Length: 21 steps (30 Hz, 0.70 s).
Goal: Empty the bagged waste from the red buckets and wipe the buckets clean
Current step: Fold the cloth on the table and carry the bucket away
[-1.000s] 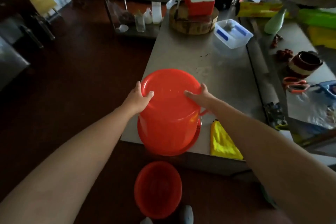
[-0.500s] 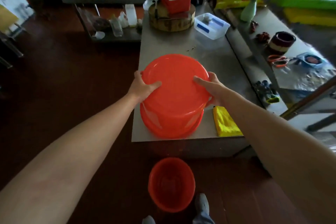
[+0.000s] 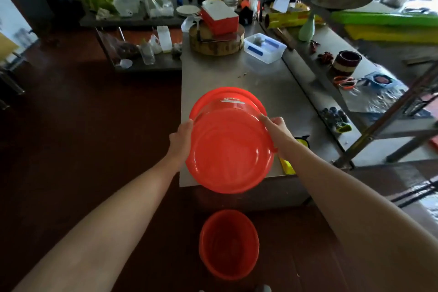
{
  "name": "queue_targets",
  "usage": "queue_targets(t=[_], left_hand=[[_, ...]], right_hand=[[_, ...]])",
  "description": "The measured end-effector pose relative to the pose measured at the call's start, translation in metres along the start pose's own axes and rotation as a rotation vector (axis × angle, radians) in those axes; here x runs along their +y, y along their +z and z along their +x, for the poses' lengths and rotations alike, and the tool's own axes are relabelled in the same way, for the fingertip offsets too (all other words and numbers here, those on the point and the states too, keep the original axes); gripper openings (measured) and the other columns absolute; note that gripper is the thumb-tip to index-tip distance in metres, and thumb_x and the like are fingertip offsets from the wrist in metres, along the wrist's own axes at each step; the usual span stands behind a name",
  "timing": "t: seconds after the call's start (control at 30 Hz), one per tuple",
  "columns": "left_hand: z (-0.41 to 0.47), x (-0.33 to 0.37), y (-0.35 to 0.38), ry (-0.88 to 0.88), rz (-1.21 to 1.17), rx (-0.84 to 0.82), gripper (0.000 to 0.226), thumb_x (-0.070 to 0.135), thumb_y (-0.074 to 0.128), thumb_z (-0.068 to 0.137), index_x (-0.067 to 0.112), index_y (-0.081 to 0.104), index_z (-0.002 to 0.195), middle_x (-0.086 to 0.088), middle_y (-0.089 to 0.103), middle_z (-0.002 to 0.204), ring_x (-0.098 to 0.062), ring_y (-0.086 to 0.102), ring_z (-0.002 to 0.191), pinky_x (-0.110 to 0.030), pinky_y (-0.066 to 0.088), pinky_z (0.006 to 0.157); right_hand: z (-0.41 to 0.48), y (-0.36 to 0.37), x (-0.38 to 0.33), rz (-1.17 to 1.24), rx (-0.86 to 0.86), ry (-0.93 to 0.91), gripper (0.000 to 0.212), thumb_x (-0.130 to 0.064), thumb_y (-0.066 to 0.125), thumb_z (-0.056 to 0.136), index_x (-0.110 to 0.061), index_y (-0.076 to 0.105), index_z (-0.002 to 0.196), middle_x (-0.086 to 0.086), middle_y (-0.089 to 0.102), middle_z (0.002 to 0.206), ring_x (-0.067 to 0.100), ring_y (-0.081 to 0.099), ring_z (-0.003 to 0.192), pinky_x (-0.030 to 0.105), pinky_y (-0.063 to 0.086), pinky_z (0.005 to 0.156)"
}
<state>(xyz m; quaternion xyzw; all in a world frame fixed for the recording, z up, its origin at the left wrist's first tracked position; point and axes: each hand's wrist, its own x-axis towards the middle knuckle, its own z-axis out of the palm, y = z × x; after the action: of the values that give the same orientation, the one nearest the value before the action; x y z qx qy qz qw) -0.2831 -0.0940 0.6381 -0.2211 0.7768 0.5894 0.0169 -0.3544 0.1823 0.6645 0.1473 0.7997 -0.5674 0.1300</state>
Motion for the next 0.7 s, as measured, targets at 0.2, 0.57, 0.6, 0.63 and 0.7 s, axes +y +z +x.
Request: queue_targets(t=[0.2,0.57,0.6,0.63,0.7], left_hand=[[-0.005,0.004,-0.009,-0.305,-0.103,-0.182,0.081,0.085,0.050,0.079,0.031,0.037,0.138,-0.004,0.058,0.128,-0.028,0.060,0.111,-0.056,0.051,0.091],[0.011,0.018,0.034,0.015,0.153,-0.143,0.064,0.035,0.046,0.103,0.024,0.020,0.161,-0.011,0.023,0.164,-0.026,0.026,0.150,-0.044,0.023,0.123],[0.011,0.014,0.041,0.044,0.269,-0.172,0.068,0.045,0.046,0.103,0.029,0.014,0.161,-0.009,0.011,0.168,-0.024,0.012,0.154,-0.044,0.015,0.125],[0.009,0.009,0.046,0.054,0.354,-0.198,0.074,0.056,0.045,0.101,0.037,0.007,0.161,-0.007,0.000,0.169,-0.024,0.002,0.156,-0.046,0.009,0.126],[0.009,0.002,0.054,0.064,0.433,-0.203,0.083,0.074,0.042,0.092,0.051,-0.008,0.155,-0.003,-0.020,0.167,-0.027,-0.014,0.154,-0.052,0.002,0.125]], right_hand=[[-0.014,0.004,-0.008,0.054,-0.227,0.079,0.042,-0.030,0.054,0.091,-0.035,0.047,0.131,0.002,0.053,0.100,0.015,0.053,0.079,0.028,0.042,0.065],[0.000,0.022,0.007,-0.315,-0.068,-0.089,0.068,-0.052,0.056,0.092,-0.026,0.034,0.150,0.014,0.045,0.149,0.032,0.053,0.124,0.039,0.046,0.097],[0.001,0.028,0.013,-0.369,-0.105,-0.079,0.080,-0.064,0.053,0.091,-0.034,0.019,0.158,0.012,0.025,0.164,0.038,0.036,0.141,0.045,0.037,0.112],[0.000,0.032,0.020,-0.437,-0.125,-0.071,0.090,-0.075,0.048,0.088,-0.042,0.006,0.159,0.008,0.005,0.169,0.042,0.016,0.151,0.052,0.022,0.121],[0.001,0.035,0.029,-0.471,-0.121,-0.101,0.099,-0.087,0.044,0.080,-0.050,-0.009,0.156,0.003,-0.013,0.169,0.040,-0.007,0.154,0.057,0.007,0.124]])
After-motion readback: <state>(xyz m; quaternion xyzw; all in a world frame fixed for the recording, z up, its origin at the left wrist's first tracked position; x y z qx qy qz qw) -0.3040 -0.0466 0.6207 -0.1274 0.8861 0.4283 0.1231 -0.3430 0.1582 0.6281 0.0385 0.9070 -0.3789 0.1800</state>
